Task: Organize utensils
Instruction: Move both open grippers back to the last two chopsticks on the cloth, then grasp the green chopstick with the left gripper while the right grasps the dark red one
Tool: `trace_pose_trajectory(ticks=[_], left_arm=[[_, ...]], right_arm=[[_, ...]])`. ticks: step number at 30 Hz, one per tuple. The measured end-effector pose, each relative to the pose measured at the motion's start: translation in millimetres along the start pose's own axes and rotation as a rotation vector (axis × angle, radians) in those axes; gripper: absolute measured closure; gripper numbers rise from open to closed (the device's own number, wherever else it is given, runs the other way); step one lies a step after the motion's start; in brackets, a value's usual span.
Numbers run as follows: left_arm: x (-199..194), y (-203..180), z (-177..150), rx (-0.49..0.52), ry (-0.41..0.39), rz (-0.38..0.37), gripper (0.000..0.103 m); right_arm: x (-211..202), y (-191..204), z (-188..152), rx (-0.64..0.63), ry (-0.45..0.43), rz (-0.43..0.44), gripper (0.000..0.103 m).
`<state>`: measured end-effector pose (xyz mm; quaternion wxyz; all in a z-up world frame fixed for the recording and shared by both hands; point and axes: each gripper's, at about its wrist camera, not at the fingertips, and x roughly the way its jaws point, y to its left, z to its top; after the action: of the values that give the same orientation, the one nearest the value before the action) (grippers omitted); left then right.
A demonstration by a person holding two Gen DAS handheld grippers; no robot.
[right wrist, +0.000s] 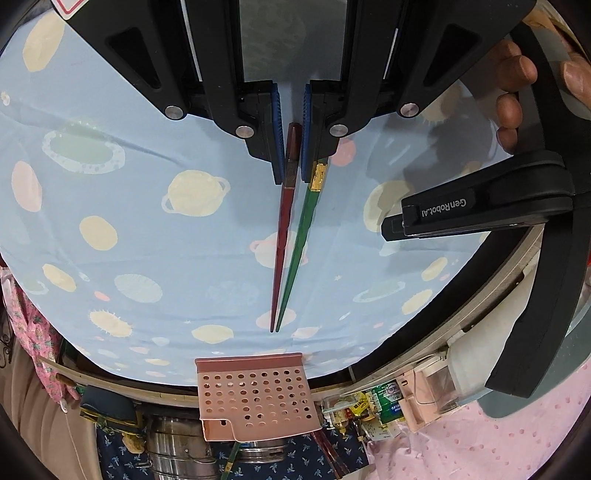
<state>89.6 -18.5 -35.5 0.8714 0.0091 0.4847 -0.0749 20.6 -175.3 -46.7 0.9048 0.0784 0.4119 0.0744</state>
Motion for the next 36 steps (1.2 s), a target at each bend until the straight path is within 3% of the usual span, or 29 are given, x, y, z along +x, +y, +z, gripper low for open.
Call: trace_pose_trajectory(ticks=[22, 26, 32, 36], left_arm=[[0.9, -3.4, -4.1, 0.012, 0.016, -0.008, 0.068], [-1.2, -10.9, -5.9, 0.027, 0.015, -0.022, 0.056], [-5.4, -29.4, -8.8, 0.056, 0.019, -0.060, 0.054], [-6.4, -46.2, -13.0, 0.086, 0.022, -0.082, 0.047]], right_arm=[[0.1, -6.4, -3.5, -0.010, -0.011, -0.043, 0.096], [-3.3, -17.5, -4.5, 0.014, -0.018, -0.061, 0.096], [-9.9, -36.2, -5.8, 0.055, -0.029, -0.090, 0.096], [-13.6, -47.7, -6.6, 0.078, -0.035, -0.104, 0.096]])
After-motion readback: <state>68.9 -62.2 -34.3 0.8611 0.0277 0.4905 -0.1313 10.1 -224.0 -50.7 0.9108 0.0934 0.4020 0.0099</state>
